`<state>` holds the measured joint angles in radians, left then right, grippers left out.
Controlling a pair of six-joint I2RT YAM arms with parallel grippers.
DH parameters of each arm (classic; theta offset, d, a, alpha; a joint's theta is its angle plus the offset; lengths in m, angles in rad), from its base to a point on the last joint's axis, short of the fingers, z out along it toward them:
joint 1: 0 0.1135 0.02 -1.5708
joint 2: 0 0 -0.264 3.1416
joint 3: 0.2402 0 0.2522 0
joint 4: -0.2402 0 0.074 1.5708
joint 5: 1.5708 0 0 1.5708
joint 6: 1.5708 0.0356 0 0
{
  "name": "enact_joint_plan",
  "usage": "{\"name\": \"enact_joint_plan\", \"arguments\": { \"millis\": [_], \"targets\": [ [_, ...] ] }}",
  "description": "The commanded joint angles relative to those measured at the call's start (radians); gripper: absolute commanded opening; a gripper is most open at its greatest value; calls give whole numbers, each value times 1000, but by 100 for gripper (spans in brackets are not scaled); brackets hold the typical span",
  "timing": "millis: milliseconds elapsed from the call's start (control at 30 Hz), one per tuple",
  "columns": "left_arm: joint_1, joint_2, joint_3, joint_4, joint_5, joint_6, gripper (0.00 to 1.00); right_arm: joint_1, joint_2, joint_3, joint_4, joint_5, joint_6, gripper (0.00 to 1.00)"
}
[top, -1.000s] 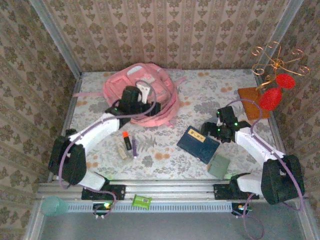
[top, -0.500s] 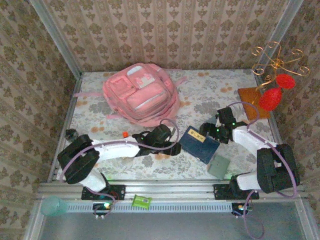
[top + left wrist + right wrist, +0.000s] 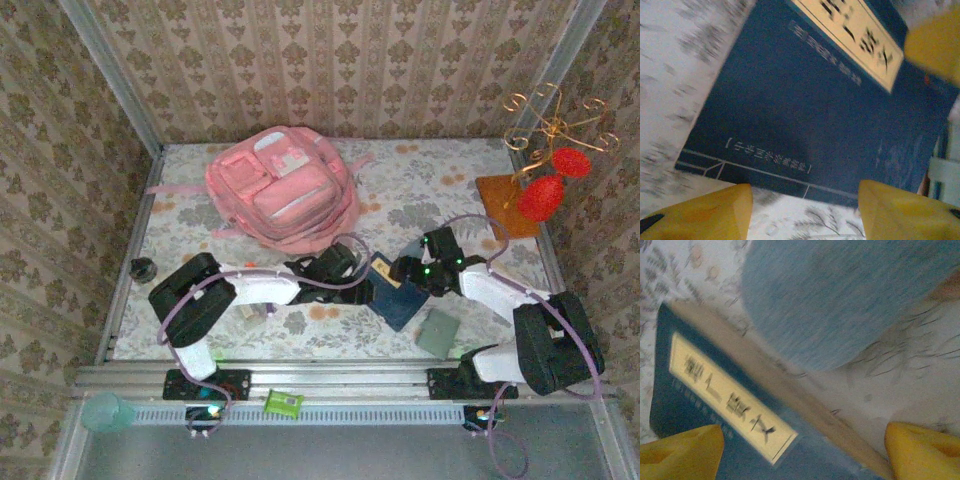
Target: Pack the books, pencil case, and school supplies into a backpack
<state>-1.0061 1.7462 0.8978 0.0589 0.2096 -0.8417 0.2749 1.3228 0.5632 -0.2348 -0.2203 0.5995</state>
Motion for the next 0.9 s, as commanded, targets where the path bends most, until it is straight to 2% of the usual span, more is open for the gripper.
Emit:
{"name": "enact_joint_plan", "arguments": {
  "millis": [0, 167, 300, 467, 700, 867],
  "targets": [
    [70, 15, 34, 13, 4, 38, 59, 92, -5, -17, 72, -86, 103, 80],
    [170, -52, 32, -54, -17, 108, 60, 224, 16, 10, 117, -85, 146, 73],
    [172, -132, 2, -137, -64, 142, 62, 225, 27, 61, 22, 33, 65, 69],
    [152, -221, -97, -153, -130, 102, 64, 225, 127, 110, 38, 58, 11, 67],
    [76, -110, -82, -76, -86, 43, 62, 226, 232, 150, 62, 57, -46, 62],
    [67, -55, -87, 13, -42, 10, 56, 226, 210, 102, 149, -71, -57, 54]
  ]
}}
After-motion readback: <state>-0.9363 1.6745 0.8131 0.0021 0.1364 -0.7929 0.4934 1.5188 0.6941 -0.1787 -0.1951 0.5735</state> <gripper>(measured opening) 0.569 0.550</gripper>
